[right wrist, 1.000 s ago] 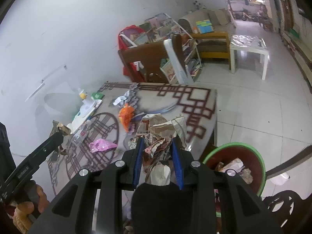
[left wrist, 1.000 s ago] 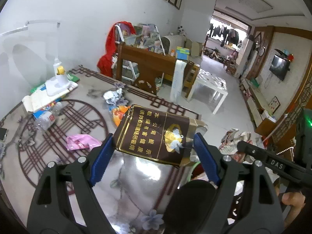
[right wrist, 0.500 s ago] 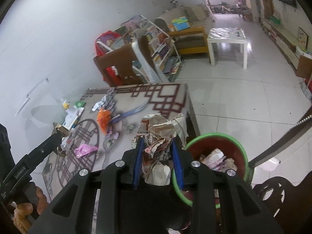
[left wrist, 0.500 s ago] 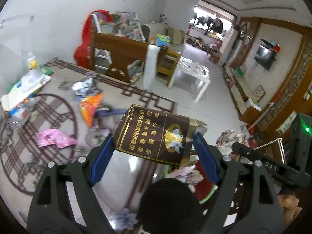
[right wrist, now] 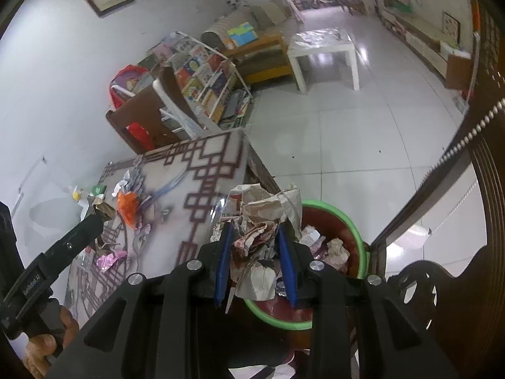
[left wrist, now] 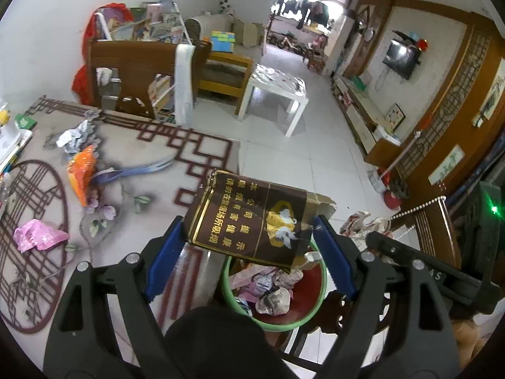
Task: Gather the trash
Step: 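Carry the brown box and crumpled paper over the red bin, then open both tools to drop the box and paper into the bin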
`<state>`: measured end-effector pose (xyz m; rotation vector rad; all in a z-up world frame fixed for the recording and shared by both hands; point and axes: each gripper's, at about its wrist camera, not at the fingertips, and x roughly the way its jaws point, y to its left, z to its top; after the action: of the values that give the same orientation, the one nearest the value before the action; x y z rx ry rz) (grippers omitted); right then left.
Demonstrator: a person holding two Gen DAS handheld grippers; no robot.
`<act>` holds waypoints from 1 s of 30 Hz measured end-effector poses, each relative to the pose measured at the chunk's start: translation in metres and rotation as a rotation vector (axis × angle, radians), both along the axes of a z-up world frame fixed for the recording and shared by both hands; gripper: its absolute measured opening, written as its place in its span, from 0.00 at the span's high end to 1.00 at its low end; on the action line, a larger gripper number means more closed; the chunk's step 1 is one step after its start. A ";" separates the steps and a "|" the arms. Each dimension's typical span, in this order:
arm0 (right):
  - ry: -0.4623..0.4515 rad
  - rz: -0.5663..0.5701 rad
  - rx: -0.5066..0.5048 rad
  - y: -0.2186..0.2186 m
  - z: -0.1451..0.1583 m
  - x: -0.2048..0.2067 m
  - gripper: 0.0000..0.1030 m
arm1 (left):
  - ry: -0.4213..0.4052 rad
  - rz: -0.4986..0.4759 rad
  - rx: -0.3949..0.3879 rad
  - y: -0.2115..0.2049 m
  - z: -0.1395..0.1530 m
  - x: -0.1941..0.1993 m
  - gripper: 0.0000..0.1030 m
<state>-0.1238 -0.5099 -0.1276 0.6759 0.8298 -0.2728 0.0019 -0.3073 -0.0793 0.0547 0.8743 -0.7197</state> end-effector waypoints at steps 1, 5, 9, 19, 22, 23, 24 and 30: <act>0.003 -0.007 0.007 -0.002 -0.001 0.001 0.72 | 0.003 -0.008 0.004 -0.004 -0.002 0.000 0.23; 0.012 -0.019 0.008 -0.007 -0.003 0.000 0.72 | 0.016 -0.027 0.014 -0.015 -0.006 0.001 0.23; 0.019 -0.029 0.010 -0.011 -0.006 0.001 0.72 | 0.018 -0.035 0.023 -0.019 -0.010 0.003 0.23; 0.033 -0.038 0.024 -0.015 -0.012 0.001 0.71 | 0.034 -0.048 0.032 -0.027 -0.015 0.004 0.23; 0.035 -0.041 0.025 -0.016 -0.014 0.002 0.71 | 0.035 -0.057 0.033 -0.030 -0.016 0.003 0.23; 0.035 -0.042 0.027 -0.016 -0.015 0.002 0.71 | 0.036 -0.059 0.034 -0.031 -0.017 0.003 0.23; 0.035 -0.042 0.027 -0.016 -0.015 0.002 0.71 | 0.038 -0.061 0.034 -0.031 -0.018 0.003 0.24; 0.035 -0.045 0.036 -0.017 -0.017 0.002 0.67 | 0.038 -0.074 0.031 -0.033 -0.017 0.002 0.23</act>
<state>-0.1217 -0.5272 -0.1444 0.7253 0.8556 -0.3117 0.0036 -0.3407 -0.0967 0.1015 0.9239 -0.7780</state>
